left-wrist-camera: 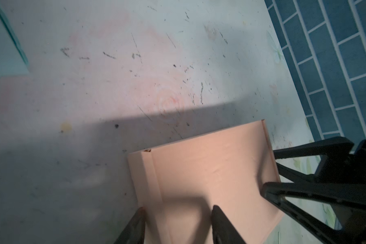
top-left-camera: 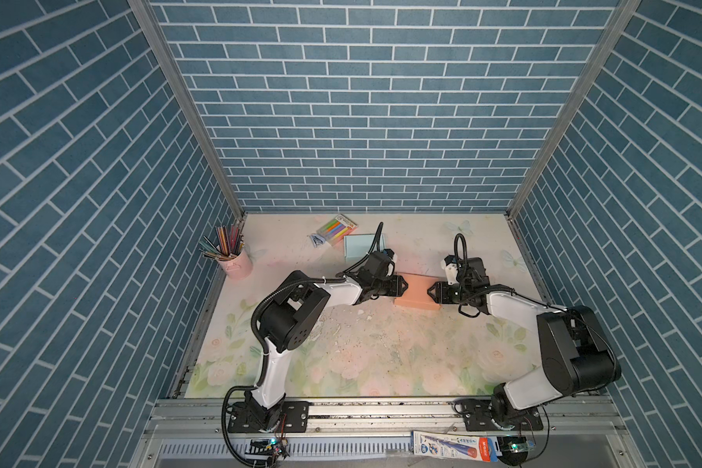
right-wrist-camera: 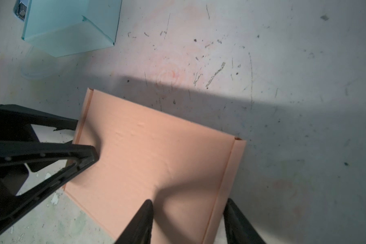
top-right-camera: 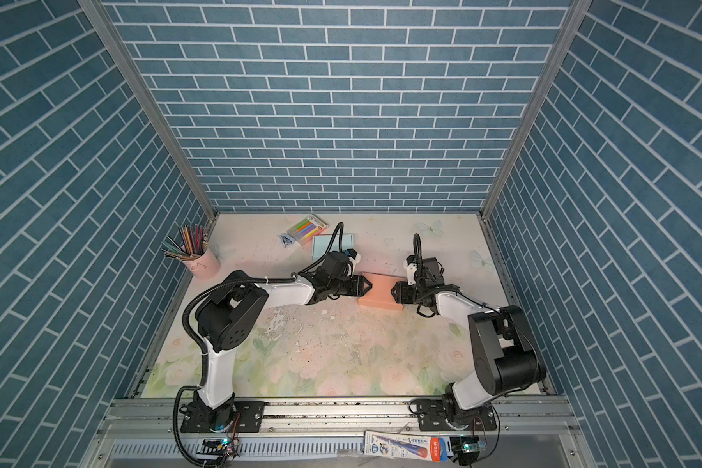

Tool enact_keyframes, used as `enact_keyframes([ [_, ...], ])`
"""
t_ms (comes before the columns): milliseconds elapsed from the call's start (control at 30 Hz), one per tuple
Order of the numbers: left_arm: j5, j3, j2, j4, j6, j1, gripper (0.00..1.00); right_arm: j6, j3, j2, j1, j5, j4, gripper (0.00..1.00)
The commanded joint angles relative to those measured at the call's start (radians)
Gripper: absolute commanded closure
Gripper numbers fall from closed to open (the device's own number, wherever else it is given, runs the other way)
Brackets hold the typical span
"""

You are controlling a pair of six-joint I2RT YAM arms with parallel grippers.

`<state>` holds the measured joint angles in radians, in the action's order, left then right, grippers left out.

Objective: Fold the paper box
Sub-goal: 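Push the pink box away from the robot with both grippers at its ends, then draw the left gripper back while the right gripper pushes the box farther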

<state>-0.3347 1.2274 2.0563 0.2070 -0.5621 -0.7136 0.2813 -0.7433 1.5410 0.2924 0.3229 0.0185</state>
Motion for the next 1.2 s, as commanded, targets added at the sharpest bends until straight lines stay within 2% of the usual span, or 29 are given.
enact_keyframes([
  [0,-0.108,0.04,0.027,0.089,0.013,-0.04,0.5,-0.039,-0.036,0.021,0.022,0.192,-0.032,0.47],
  [167,-0.11,0.007,0.005,0.118,-0.005,-0.031,0.46,-0.043,-0.033,0.018,-0.008,0.172,-0.023,0.39],
  [400,-0.067,-0.122,-0.158,0.129,0.012,0.006,0.12,-0.056,-0.009,-0.077,-0.017,0.121,0.032,0.13],
  [667,-0.032,-0.399,-0.417,0.133,0.006,0.024,0.12,-0.067,0.031,-0.283,0.023,-0.009,0.155,0.08],
  [733,-0.022,-0.494,-0.496,0.162,-0.013,0.014,0.12,-0.05,0.041,-0.326,0.071,-0.05,0.182,0.09],
  [967,0.077,-0.703,-0.752,0.117,-0.039,-0.016,0.12,0.103,0.102,-0.36,0.301,-0.132,0.108,0.3],
  [1167,0.129,-0.804,-0.887,0.1,-0.066,-0.014,0.12,0.181,0.154,-0.283,0.385,-0.137,-0.021,0.49],
])
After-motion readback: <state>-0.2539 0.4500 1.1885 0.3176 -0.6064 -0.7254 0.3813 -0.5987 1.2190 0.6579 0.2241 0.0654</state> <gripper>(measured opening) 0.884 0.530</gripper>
